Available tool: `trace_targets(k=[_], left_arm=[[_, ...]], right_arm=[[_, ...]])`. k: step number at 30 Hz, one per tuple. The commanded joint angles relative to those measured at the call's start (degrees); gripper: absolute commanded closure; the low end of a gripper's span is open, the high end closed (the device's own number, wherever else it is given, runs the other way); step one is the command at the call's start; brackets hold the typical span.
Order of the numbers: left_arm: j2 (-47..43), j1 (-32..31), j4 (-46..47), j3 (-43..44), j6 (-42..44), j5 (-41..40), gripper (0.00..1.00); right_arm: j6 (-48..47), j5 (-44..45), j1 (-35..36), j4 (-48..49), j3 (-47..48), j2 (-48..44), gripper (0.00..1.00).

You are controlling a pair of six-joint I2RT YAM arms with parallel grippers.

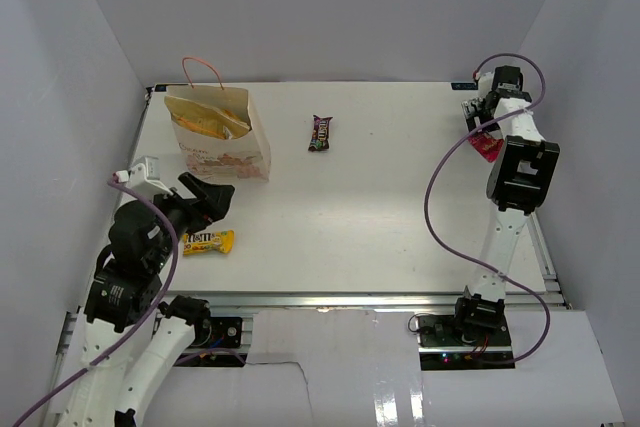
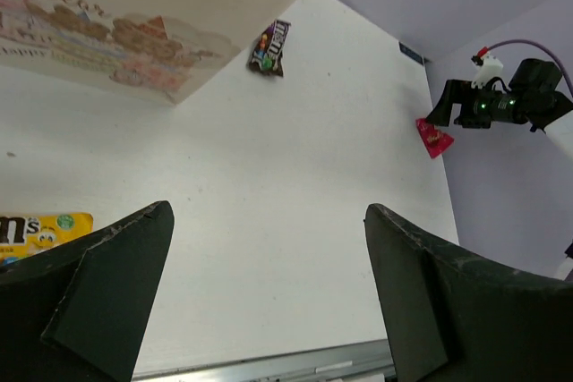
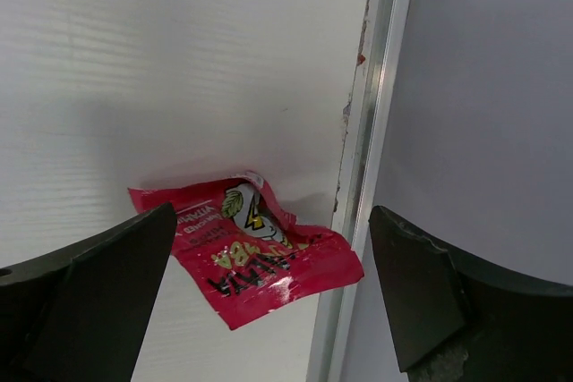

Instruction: Place the snacks into the paper bag

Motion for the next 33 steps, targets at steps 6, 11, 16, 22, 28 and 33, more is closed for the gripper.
trace_targets(k=[6,11,16,22,28,33], left_arm=[[-0.6,0.1,-0.4,-3.0,-4.5,6.8,0.02],[-0.7,0.1,-0.3,-4.4,-6.0,7.5,0.02],[-1.1,0.1,-0.3,-7.0,-7.8,8.2,0.02],[-1.4,0.1,-0.6,-11.0,-11.9,8.2,0.02],[-1.6,0.1,-0.6,-15.5,-16.1,7.9,0.02],[-1.5,0.1,-3.5,-17.5,-19.0,4.6,0.02]], right_arm=[[-5.5,-9.3,-2.7,-2.5,3.1,3.9,0.0],[-5.5,-16.6,-3.2,-5.5,0.8,5.0,0.31],[-5.4,-22.9,-3.4,-4.8,-8.3,0.7,0.57],[-5.3,-28.2,-3.4,-0.1,-22.3,-9.5,0.81],[-6.1,-43.4,-0.4,-0.3,-30.9,-23.2,0.92],[-9.0,-53.7,15.0,-2.9,-31.2,-30.5,0.92]])
